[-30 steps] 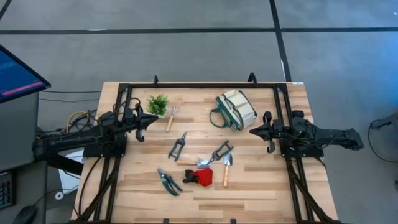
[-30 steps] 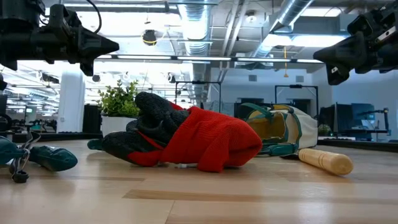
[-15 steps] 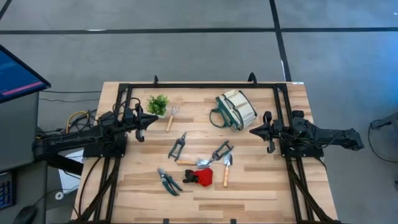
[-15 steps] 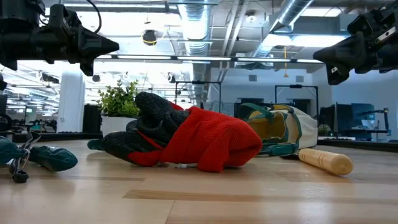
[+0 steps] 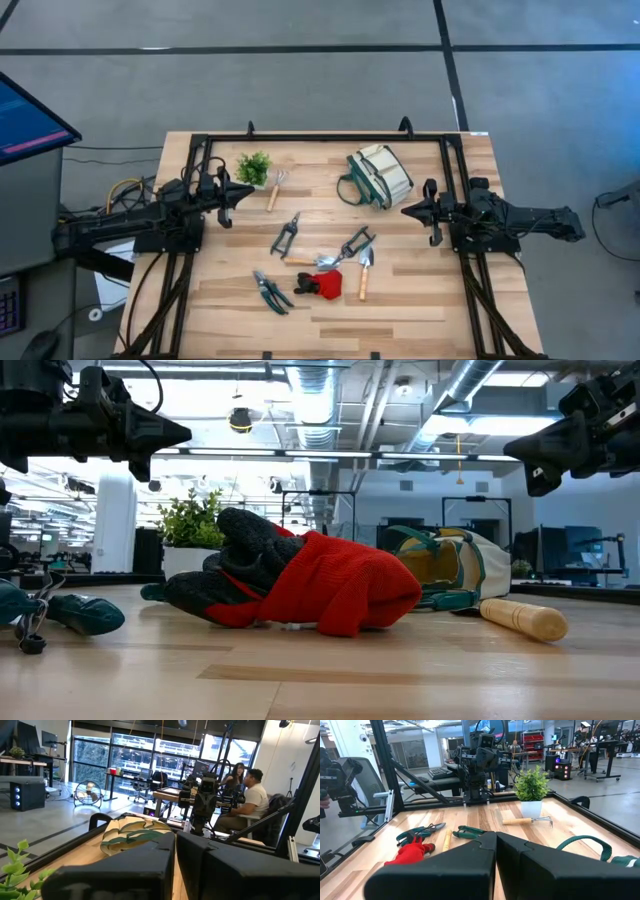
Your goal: Pick & Place Garden tools in Gardening bag
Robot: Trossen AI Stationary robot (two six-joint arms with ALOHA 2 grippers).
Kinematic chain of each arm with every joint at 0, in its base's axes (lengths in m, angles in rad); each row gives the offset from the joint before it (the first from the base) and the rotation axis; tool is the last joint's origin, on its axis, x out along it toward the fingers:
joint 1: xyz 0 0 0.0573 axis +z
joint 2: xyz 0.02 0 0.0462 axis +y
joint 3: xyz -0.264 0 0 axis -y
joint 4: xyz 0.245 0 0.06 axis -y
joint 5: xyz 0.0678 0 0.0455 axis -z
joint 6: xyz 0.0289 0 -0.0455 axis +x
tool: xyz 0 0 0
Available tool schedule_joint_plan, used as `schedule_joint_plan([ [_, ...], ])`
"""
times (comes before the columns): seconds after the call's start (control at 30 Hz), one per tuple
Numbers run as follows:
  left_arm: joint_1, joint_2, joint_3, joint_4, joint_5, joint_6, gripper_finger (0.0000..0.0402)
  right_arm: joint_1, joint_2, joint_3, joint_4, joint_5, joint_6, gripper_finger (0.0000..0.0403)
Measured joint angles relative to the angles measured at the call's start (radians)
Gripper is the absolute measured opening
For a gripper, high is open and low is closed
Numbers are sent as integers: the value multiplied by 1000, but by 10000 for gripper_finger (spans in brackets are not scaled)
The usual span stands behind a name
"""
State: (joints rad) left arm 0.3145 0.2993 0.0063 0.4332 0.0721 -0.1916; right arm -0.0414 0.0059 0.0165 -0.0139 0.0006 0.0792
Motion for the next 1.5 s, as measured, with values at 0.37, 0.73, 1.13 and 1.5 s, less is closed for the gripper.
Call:
schedule_joint_plan([
  [0.37, 0, 0, 0, 2, 0, 0, 8, 0, 0, 0, 0, 0, 0, 0],
  [0.73, 0, 0, 0, 5, 0, -1, 8, 0, 0, 0, 0, 0, 0, 0],
  [1.13, 0, 20, 41, 101, 0, -78, 3, 0, 0, -2, 75, 8, 124, 0],
  [1.5, 0, 259, 139, 96, 0, -22, 2, 0, 0, 13, 78, 108, 131, 0],
])
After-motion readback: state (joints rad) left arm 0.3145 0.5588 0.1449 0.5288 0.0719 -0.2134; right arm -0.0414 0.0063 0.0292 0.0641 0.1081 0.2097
